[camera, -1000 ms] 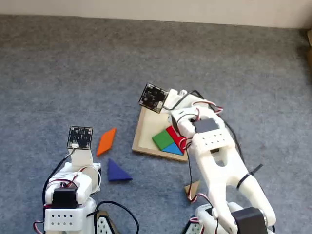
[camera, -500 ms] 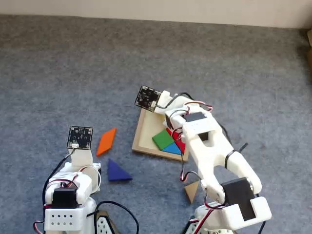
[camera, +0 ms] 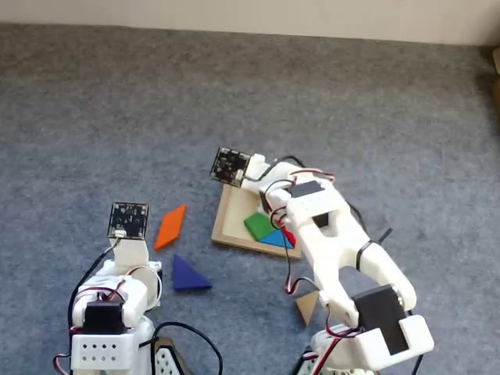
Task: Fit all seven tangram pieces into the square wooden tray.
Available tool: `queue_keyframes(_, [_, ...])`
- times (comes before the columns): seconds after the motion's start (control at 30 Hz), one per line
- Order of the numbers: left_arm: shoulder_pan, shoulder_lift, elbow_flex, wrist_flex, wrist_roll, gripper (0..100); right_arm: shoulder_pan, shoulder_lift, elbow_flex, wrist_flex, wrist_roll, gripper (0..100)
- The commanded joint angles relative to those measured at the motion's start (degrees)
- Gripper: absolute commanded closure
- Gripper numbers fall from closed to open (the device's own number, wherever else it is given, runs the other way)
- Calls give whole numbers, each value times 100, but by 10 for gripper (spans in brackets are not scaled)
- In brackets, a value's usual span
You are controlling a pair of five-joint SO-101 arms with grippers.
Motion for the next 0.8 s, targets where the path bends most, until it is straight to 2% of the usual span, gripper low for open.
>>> queue_keyframes(0.0, [-75,-242,110,18,44,993,-66,-66,-382,637,-62,875])
queue_keyframes(0.2, [-75,-242,110,18,44,993,-233,-488,-857,1727,-149,875])
queue_keyframes(0.3, [-75,-242,110,18,44,993,-330,-760,-919,1921,-712,865])
queue_keyframes(0.5, [-75,-242,110,18,44,993,-338,-1051,-884,1938,-1204,688])
queue_keyframes(0.63, [-75,-242,110,18,44,993,-338,-1332,-875,1938,-1240,724])
queue_keyframes(0.77, [-75,-242,110,18,44,993,-347,-1402,-875,1938,-1248,895])
